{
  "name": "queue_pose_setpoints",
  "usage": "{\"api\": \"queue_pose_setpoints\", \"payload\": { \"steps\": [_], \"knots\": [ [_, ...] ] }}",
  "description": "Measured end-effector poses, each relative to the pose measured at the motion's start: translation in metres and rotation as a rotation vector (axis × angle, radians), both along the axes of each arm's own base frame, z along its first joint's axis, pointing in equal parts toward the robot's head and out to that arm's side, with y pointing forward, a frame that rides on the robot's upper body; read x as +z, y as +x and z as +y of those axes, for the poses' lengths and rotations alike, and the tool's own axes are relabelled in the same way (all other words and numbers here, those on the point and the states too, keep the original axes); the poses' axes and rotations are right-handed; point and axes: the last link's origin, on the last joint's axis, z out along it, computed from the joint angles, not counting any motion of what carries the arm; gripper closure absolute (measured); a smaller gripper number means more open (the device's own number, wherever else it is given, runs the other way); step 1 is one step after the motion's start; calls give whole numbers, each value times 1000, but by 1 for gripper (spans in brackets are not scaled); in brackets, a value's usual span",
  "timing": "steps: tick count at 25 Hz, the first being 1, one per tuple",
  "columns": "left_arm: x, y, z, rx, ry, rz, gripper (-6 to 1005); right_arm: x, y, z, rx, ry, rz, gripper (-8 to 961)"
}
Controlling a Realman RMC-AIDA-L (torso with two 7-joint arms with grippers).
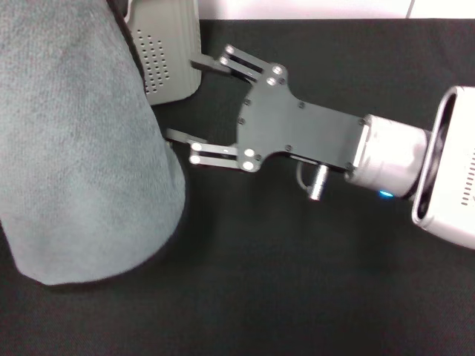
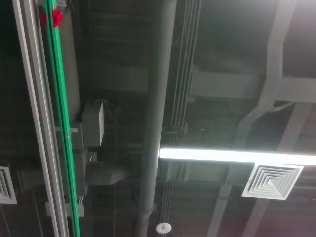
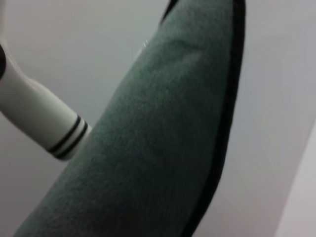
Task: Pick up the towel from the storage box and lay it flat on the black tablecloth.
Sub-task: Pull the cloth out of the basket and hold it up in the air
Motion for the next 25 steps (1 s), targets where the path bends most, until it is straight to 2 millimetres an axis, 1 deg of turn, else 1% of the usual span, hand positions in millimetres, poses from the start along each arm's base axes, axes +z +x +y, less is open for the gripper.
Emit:
{"api": "queue_pose_setpoints", "payload": {
  "steps": [3,5,11,16,19,25],
  "knots": [
    [0,0,0,2,-1,-3,976,-5,-11,1,31,-11,-15,209],
    [-1,0,-1,2,-5,-3,976,-9,-13,2,32,-14,-34,209],
    [-2,0,-1,1,-9,-2,976,-13,-12,1,27,-15,-56,210],
    [-2,1,0,-4,-6,-3,977,-13,-4,3,-5,-7,-65,210],
    [-2,0,0,4,-2,-5,977,-11,-4,-5,23,-15,-37,210],
    [-1,-12,-3,52,7,-5,977,-2,-3,-20,83,13,34,211]
  ]
}}
